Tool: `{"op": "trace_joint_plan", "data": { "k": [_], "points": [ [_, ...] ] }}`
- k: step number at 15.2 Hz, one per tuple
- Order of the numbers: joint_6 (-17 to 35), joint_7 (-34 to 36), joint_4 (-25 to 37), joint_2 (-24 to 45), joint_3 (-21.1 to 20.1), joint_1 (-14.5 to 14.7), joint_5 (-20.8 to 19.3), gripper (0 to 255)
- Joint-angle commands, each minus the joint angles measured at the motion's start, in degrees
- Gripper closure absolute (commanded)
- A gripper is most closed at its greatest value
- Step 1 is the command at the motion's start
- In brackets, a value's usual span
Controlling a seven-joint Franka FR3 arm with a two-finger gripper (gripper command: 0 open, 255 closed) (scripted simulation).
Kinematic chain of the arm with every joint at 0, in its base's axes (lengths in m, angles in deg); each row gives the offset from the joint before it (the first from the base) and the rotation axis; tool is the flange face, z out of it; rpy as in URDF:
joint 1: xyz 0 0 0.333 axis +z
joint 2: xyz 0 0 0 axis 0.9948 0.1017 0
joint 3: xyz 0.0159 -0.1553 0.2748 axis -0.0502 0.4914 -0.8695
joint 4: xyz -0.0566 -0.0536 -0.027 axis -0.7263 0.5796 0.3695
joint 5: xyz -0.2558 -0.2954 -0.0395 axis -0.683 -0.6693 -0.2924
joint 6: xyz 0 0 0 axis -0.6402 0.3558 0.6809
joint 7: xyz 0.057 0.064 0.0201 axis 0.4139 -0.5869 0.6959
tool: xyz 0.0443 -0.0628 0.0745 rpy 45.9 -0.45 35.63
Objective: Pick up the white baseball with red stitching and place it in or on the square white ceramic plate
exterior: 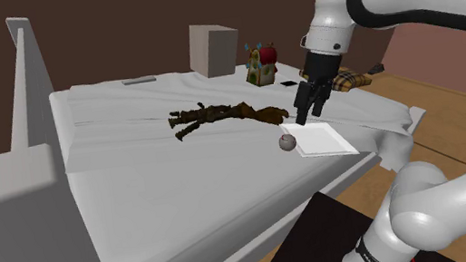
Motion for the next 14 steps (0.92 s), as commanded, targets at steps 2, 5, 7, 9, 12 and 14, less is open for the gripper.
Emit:
{"op": "trace_joint_plan", "data": {
  "k": [2, 5, 7, 9, 12, 14],
  "points": [
    [1.3, -1.35, -1.2, 0.15, 0.78, -0.23, -0.85, 0],
    [5.37, -5.31, -4.42, 1.06, 3.18, -0.99, -3.4, 0],
    [8.23, -7.87, -6.22, 2.08, 4.82, -1.54, -5.06, 0],
    [11.21, -10.39, -7.73, 3.45, 6.48, -2.13, -6.68, 0],
    [15.86, -14.06, -9.44, 6.14, 9.03, -3.0, -8.97, 0],
    [19.05, -16.44, -10.19, 8.35, 10.77, -3.54, -10.39, 0]
  ]
}}
